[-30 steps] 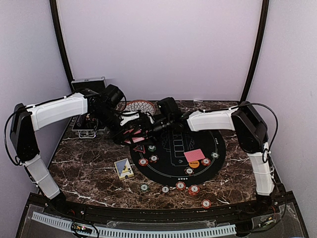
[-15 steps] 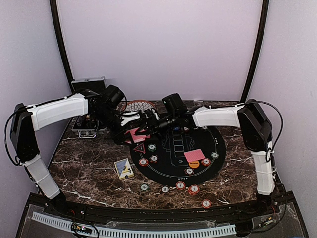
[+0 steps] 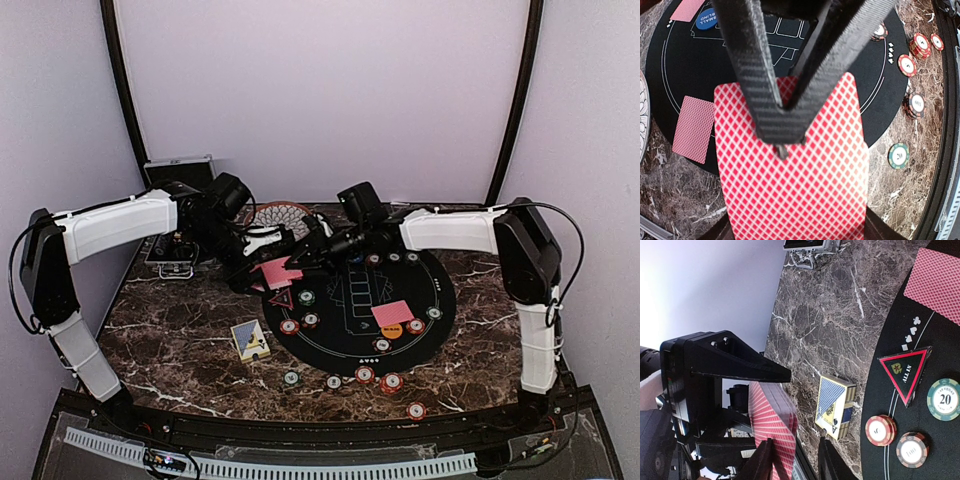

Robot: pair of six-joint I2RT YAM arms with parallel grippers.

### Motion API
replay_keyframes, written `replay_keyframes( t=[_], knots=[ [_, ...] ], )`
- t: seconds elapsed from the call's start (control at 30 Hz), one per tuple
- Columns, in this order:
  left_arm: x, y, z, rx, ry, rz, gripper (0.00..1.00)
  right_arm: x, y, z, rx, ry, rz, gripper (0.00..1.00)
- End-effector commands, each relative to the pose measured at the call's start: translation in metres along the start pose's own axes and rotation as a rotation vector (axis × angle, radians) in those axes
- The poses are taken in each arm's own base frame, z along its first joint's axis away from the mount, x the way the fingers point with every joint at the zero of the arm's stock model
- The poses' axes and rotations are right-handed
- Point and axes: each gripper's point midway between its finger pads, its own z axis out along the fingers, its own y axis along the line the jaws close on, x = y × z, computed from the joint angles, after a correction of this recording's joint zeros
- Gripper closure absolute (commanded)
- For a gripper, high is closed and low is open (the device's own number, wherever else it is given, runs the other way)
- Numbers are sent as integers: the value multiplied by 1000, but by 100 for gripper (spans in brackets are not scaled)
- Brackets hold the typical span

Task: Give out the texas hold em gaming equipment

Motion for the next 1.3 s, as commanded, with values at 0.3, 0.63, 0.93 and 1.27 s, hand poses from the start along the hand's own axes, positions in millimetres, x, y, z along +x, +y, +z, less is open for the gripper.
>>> replay_keyframes(
  t=[0.3,0.63,0.93,1.27],
  knots=[
    [-10,-8,-19,-8,-52,35,100,-7,16,-24,-48,-69,43,87],
    [-6,-9,-18,-8,-41,33,100,-18,35,-50,-152,-131,60,99],
    [-1,-6,-19,-23,-22,31,100,-36,0,-77,-102,-197,101,100],
    [6,-9,-21,-18,-21,24,100,-60,-48,-76,-14,-235,149,100]
  ],
)
